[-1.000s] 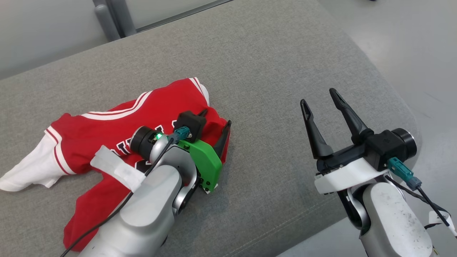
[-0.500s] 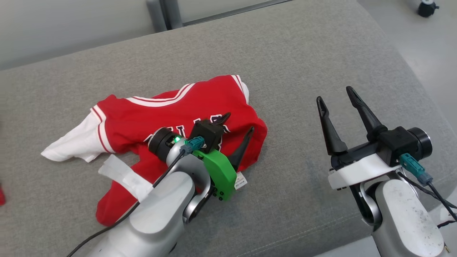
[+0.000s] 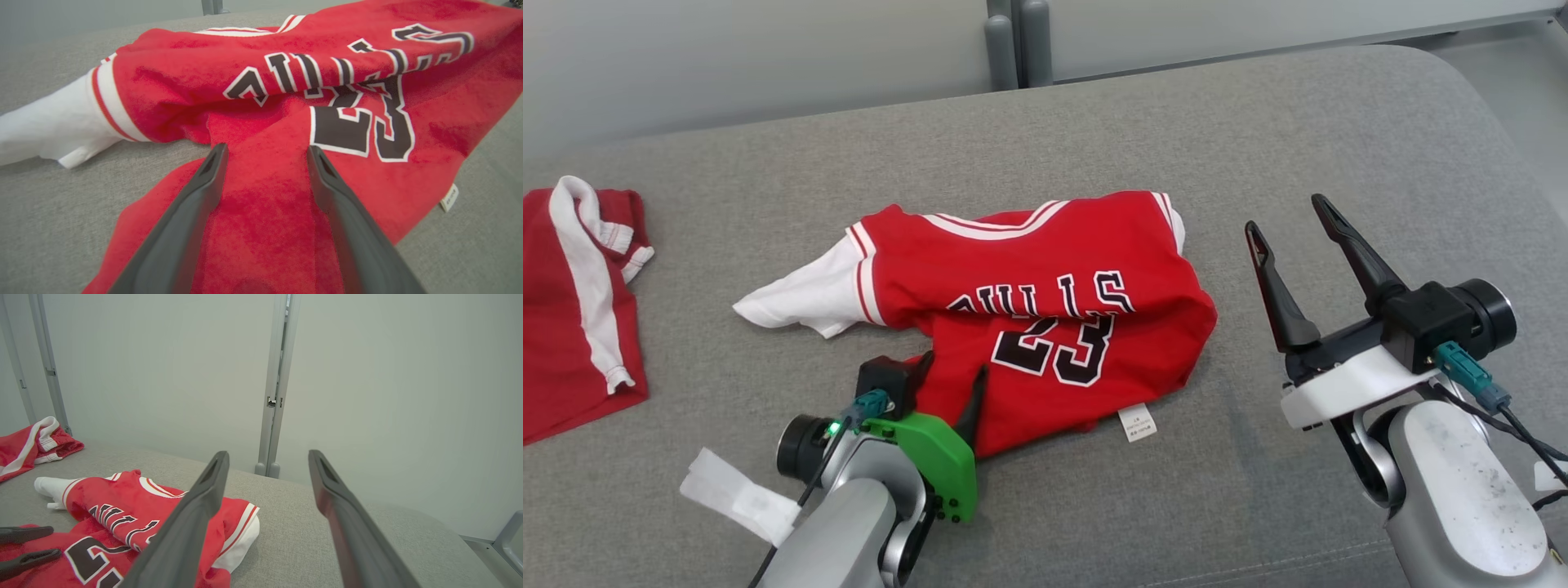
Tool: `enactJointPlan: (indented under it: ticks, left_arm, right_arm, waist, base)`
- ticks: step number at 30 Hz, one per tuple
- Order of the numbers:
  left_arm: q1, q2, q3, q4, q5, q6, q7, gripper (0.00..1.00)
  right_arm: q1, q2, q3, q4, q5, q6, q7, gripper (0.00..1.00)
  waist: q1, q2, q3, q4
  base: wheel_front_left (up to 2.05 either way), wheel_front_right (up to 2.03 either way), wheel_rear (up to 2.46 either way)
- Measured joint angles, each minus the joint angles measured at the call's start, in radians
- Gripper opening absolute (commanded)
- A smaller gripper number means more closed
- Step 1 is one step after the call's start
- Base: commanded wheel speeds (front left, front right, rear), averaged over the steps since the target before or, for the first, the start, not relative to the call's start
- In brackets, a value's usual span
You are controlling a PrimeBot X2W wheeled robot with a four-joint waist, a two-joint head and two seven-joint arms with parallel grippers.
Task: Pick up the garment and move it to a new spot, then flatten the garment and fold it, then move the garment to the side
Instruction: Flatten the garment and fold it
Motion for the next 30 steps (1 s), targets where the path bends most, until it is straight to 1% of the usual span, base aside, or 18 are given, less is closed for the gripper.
enactJointPlan:
  ticks: [4, 8, 15, 18, 25, 29, 30]
  left_arm:
    - [0.058, 0.009, 0.052, 0.025, -0.028, 0.008, -0.017, 1.00]
    - [0.084, 0.011, 0.076, 0.037, -0.043, 0.009, -0.024, 1.00]
    - [0.114, 0.040, 0.128, 0.038, -0.077, 0.016, -0.031, 1.00]
    - [0.150, 0.039, 0.152, 0.030, -0.118, 0.016, -0.031, 1.00]
    - [0.193, 0.041, 0.147, 0.019, -0.135, 0.016, -0.016, 1.00]
    - [0.206, 0.043, 0.124, 0.012, -0.135, 0.016, 0.007, 1.00]
    - [0.209, 0.043, 0.117, 0.010, -0.135, 0.015, 0.015, 0.97]
  right_arm:
    - [-0.013, -0.006, 0.000, 0.002, 0.000, 0.000, 0.000, 1.00]
    - [-0.012, 0.006, 0.013, 0.014, 0.001, 0.006, 0.000, 1.00]
    - [-0.003, 0.014, 0.022, 0.017, 0.004, 0.009, 0.000, 1.00]
    - [0.000, 0.015, 0.019, 0.018, 0.006, 0.009, 0.000, 1.00]
    - [0.020, 0.015, 0.013, 0.021, 0.009, 0.009, 0.000, 1.00]
    - [0.020, 0.015, 0.014, 0.022, 0.009, 0.009, 0.000, 1.00]
    - [0.020, 0.016, 0.015, 0.022, 0.009, 0.009, 0.000, 1.00]
  waist:
    - [0.0000, 0.0000, -0.022, 0.042]
    - [0.0000, 0.0000, -0.041, 0.066]
    - [0.0000, 0.0000, -0.064, 0.078]
    - [0.0000, 0.0000, -0.067, 0.075]
    - [0.0000, 0.0000, -0.075, 0.072]
    - [0.0000, 0.0000, -0.080, 0.073]
    - [0.0000, 0.0000, -0.082, 0.073]
  base:
    - [0.00, 0.00, 0.00]
    - [0.00, 0.00, 0.00]
    - [0.00, 0.00, 0.00]
    - [0.00, 0.00, 0.00]
    - [0.00, 0.00, 0.00]
    - [0.00, 0.00, 0.00]
    - [0.00, 0.00, 0.00]
